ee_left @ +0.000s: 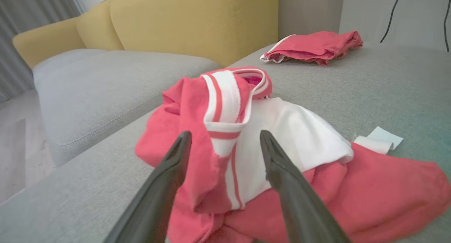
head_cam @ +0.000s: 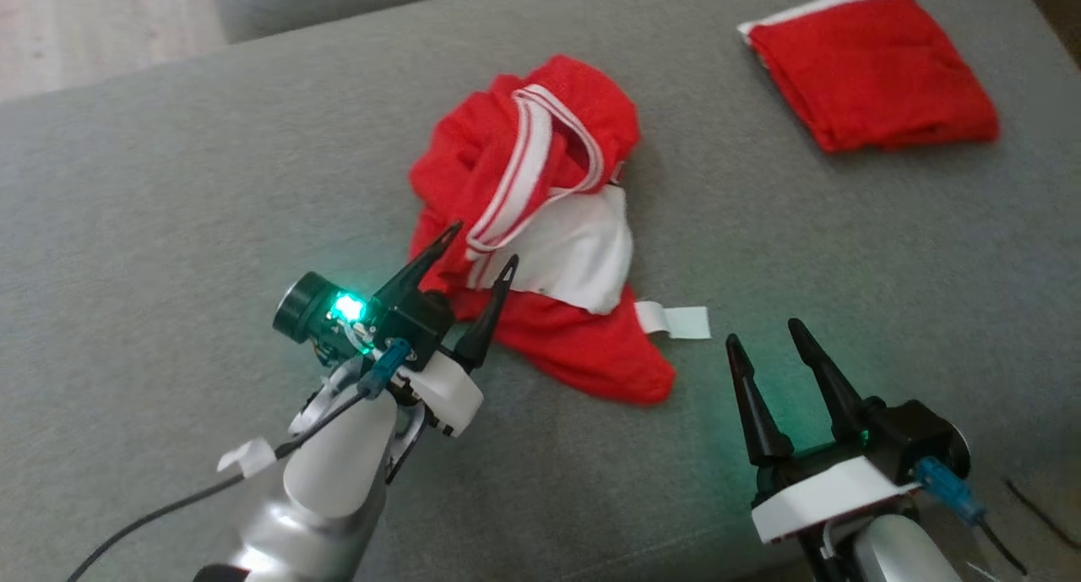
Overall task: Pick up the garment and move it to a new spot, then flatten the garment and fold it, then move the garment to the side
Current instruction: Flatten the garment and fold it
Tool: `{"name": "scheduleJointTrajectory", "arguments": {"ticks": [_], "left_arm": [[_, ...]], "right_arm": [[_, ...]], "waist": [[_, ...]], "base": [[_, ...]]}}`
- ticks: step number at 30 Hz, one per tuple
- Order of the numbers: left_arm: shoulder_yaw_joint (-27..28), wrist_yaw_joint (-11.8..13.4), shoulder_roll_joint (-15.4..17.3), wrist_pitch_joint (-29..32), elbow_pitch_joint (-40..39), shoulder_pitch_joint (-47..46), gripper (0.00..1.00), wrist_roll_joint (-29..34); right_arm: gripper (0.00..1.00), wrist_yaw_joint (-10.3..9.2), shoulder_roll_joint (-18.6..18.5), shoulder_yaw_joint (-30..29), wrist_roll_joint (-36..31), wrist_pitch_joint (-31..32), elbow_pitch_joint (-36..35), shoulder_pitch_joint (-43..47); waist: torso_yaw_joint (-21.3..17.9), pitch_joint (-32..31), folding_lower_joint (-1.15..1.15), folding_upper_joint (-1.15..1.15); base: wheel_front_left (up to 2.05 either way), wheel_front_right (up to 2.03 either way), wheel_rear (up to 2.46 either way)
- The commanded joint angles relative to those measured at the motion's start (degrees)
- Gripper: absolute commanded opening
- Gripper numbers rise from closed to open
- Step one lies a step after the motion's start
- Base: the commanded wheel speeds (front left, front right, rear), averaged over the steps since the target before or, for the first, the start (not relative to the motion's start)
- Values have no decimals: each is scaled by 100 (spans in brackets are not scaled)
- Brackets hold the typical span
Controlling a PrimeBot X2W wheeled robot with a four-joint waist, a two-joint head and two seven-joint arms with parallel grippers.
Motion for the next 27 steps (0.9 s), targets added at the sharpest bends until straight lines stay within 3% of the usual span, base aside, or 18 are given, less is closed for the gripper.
{"name": "scheduleJointTrajectory", "arguments": {"ticks": [1, 2, 8, 11, 17, 24, 27], "left_arm": [[104, -22, 91, -55, -130, -269, 36, 28], [79, -37, 111, -55, -126, -318, 0, 24], [-64, -132, 162, -55, -322, -571, 0, -102], [-103, -194, 94, -55, -583, -792, 0, -454], [-309, -231, 157, -55, -936, -2127, 0, -860], [336, -183, 413, -55, -977, -3980, 0, -1047], [510, -182, 519, -52, -864, -4249, 0, -1148]], "right_arm": [[100, 37, -15, 120, 36, -23, -169, -143], [100, 37, -7, 117, 39, -23, -168, -153], [100, 37, 49, 157, 71, -23, -144, -162], [100, 37, 67, 199, 92, -23, -121, -121], [100, 37, 84, 387, 165, -23, -65, -87], [100, 37, 87, 421, 265, -23, -71, 84], [100, 37, 87, 366, 243, -23, -85, 114]], "waist": [[-250, 179, -2, 0], [-298, 188, -2, 0], [-549, 77, -2, 0], [-639, -61, -2, 0], [-923, -404, -2, 0], [-908, -729, -2, 0], [-800, -809, -2, 0]], "base": [[0, 0, 0], [0, 0, 0], [0, 0, 0], [0, 0, 0], [0, 0, 0], [0, 0, 0], [0, 0, 0]]}}
